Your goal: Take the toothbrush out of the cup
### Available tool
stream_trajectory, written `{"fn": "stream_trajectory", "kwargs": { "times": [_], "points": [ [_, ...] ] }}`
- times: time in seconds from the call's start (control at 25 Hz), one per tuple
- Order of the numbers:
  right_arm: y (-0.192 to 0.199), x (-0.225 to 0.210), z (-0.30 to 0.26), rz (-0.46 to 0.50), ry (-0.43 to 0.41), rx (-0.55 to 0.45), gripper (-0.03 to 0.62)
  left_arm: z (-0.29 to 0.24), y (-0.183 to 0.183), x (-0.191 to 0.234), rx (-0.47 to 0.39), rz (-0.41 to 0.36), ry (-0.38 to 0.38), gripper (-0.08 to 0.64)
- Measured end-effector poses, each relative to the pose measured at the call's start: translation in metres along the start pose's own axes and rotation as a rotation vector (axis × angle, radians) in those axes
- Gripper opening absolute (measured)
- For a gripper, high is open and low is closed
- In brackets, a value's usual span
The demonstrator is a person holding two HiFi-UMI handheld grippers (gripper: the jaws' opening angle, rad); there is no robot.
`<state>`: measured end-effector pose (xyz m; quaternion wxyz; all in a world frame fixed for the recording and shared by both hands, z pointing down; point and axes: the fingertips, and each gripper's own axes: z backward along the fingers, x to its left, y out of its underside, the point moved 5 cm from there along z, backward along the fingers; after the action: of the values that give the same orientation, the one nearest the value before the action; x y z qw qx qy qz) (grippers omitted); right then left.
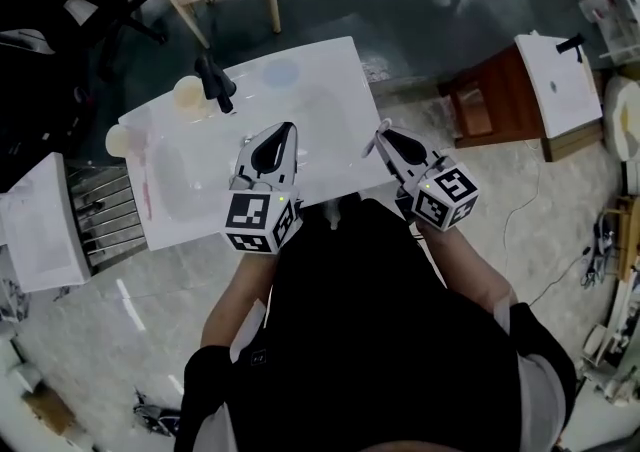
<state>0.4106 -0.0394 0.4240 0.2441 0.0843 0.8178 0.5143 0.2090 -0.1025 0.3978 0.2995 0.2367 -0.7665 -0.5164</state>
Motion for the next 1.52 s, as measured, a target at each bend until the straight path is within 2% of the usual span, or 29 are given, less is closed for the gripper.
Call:
{"fn": "stream_trajectory", "kwargs": {
  "times": [0.16, 0.36, 0.6, 0.84, 1.04, 1.2, 1.36, 1.52],
  "points": [
    [0.009, -0.017, 0.002, 0.004, 0.013, 0.057, 0.043, -0.016, 0.011, -0.004, 0.032, 0.019, -0.007, 0.017],
    [0.026, -0.044, 0.002, -0.041, 0.017, 0.149, 0.043, -0.033, 0.013, -0.006, 0.051, 0.054, -0.049, 0.017],
    [0.046, -0.065, -0.017, -0.096, 0.004, 0.201, 0.043, -0.048, 0.024, -0.005, 0.09, 0.067, -0.073, 0.017],
    [0.064, -0.089, -0.043, -0.249, -0.018, 0.219, 0.043, -0.062, 0.041, -0.001, 0.115, 0.096, -0.073, 0.017],
    [0.078, -0.108, -0.06, -0.367, 0.001, 0.228, 0.044, -0.066, 0.061, 0.0, 0.149, 0.134, -0.071, 0.017],
    [0.092, -0.118, -0.067, -0.436, 0.016, 0.259, 0.044, -0.066, 0.064, -0.001, 0.153, 0.138, -0.077, 0.017],
    [0.101, -0.122, -0.069, -0.444, 0.033, 0.286, 0.044, -0.061, 0.065, 0.007, 0.153, 0.148, -0.109, 0.017],
    [0.099, -0.123, -0.074, -0.394, 0.055, 0.305, 0.044, -0.056, 0.068, 0.011, 0.15, 0.156, -0.135, 0.017]
  ]
}}
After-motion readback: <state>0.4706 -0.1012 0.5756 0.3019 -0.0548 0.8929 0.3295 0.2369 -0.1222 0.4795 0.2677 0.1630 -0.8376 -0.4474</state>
